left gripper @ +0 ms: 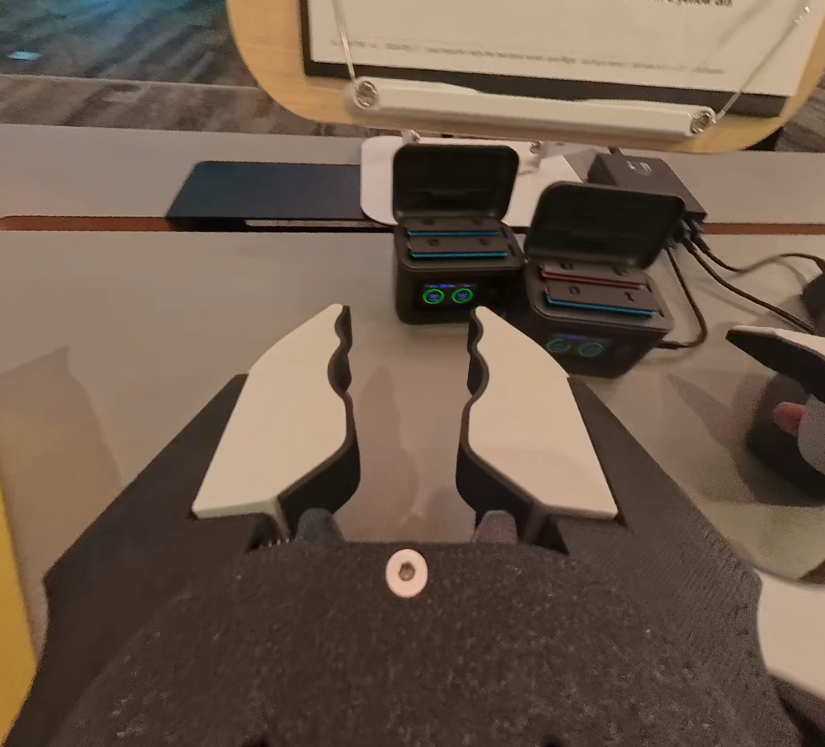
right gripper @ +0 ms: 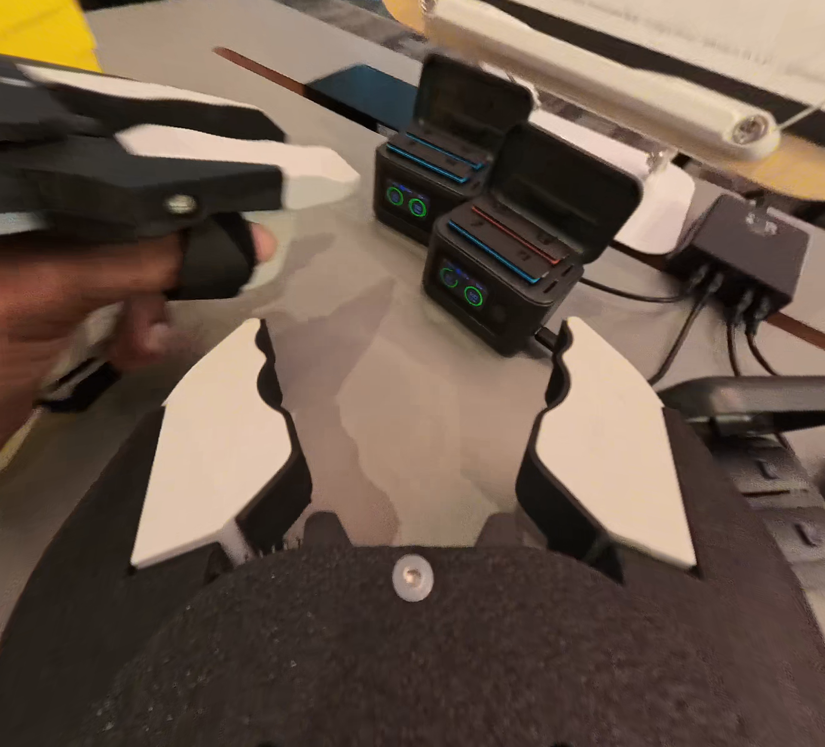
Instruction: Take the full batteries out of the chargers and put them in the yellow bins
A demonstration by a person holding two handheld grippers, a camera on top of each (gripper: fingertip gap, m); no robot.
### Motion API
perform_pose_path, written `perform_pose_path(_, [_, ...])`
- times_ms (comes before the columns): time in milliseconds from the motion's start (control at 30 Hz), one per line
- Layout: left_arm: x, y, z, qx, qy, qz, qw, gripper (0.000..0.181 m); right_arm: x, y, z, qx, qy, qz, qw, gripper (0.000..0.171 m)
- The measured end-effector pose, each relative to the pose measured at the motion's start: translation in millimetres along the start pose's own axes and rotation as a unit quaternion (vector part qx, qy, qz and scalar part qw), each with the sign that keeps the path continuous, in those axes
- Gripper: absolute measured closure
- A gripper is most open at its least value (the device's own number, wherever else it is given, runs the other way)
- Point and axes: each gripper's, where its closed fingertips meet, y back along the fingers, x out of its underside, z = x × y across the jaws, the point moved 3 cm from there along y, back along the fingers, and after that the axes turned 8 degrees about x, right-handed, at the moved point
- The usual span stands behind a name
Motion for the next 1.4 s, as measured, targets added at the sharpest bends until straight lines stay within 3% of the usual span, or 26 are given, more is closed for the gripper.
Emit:
perform_pose_path(133, [-4.5, 4.6, 9.7, -0.019, 0.002, -0.017, 1.000, 0.132, -0.8, -32.5, -10.1, 0.049, -0.027, 0.038, 0.998, 0.045])
perform_pose_path(333, [-2.3, 4.1, 13.5, -0.025, -0.001, -0.015, 1.000, 0.133, -6.0, -67.7, -25.6, 0.109, -0.046, 0.070, 0.990, 0.047])
perform_pose_path(500, [3.9, -0.2, 9.9, -0.016, -0.008, 0.005, 1.000, 0.131, -2.5, -79.5, -41.9, 0.125, -0.040, 0.092, 0.987, 0.071])
perform_pose_path(800, [24.4, -36.8, -6.5, 0.006, -0.056, 0.112, 0.992, 0.103, 16.2, -49.1, -79.2, 0.148, -0.049, 0.095, 0.983, 0.077])
perform_pose_path(1033, [33.8, -75.2, -16.4, 0.023, -0.041, 0.187, 0.981, 0.079, 29.1, -26.8, -99.9, 0.153, -0.056, 0.097, 0.982, 0.082])
perform_pose_path(1167, [30.5, -96.2, -20.6, 0.006, -0.036, 0.197, 0.980, 0.077, 33.0, -16.0, -99.3, 0.133, -0.056, 0.094, 0.985, 0.083])
perform_pose_path(1267, [27.2, -104.8, -17.7, -0.011, -0.036, 0.195, 0.980, 0.089, 33.0, 0.7, -95.7, 0.097, -0.063, 0.078, 0.990, 0.088])
perform_pose_path(1400, [27.4, -103.8, -20.1, -0.008, -0.046, 0.195, 0.980, 0.091, 27.6, 31.0, -95.3, 0.056, -0.078, 0.043, 0.994, 0.089])
